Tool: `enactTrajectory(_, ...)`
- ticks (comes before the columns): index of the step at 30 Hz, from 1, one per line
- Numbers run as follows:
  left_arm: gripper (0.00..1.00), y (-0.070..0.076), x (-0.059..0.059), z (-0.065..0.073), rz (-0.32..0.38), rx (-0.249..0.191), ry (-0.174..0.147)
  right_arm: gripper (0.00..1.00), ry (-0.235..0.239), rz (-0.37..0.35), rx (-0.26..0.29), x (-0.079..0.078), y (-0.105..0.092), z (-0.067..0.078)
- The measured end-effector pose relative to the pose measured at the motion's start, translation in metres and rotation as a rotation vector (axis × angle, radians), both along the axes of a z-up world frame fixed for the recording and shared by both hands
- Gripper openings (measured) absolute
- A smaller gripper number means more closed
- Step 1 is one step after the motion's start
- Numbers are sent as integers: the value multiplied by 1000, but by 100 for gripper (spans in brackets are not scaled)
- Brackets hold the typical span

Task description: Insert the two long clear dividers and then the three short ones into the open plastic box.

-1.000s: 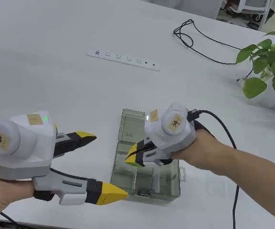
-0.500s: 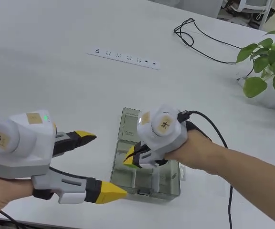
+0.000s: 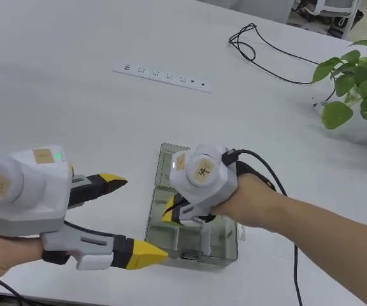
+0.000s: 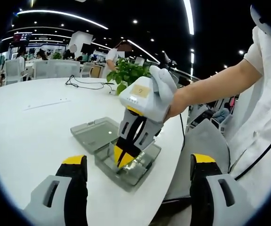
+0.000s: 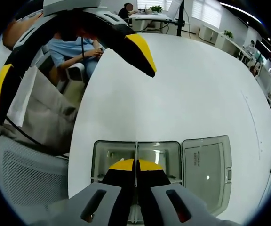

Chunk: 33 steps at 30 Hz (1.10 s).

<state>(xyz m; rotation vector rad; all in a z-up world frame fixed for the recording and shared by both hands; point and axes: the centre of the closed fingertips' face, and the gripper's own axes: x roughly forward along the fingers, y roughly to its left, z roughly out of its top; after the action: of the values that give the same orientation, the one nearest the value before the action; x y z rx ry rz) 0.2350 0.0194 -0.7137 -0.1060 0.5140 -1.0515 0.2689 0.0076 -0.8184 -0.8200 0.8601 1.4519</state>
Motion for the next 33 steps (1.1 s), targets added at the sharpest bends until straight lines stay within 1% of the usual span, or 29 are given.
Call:
enactTrajectory(2, 92, -1, 0, 0, -3, 2, -1, 2, -14, 16, -21, -1, 0, -4)
enactTrajectory(3, 92, -1, 0, 0, -4, 3, -1, 2, -6, 9, -25, 0, 1, -2)
enactTrajectory(12, 92, 0, -2, 2, -5, 9, -2, 2, -21, 7, -13, 0, -1, -2)
enactTrajectory(13, 93, 0, -2, 2, -5, 11, -2, 3, -18, 1, -9, 0, -1, -2)
enactTrajectory(15, 93, 1, -3, 1, -6, 18, -2, 4, 2, -24, 9, -1, -1, 0)
enactTrajectory(16, 94, 1, -4, 1, -7, 20, -3, 5, 9, -37, 30, -1, 0, 3)
enactTrajectory(18, 94, 2, -4, 2, -9, 24, -6, 7, 14, -57, 43, 0, -1, 7)
enactTrajectory(23, 96, 1, -6, 3, -14, 34, -6, 11, 4, -89, 91, 4, -2, 24)
enactTrajectory(25, 97, 0, -6, 4, -14, 33, -13, 15, 12, -105, 126, 4, -4, 34)
enactTrajectory(26, 98, 0, -6, 5, -14, 35, -20, 17, 13, -110, 135, 4, -4, 36)
enactTrajectory(33, 99, 3, -8, 1, -24, 65, -21, 26, 10, -161, 197, 6, -21, 59)
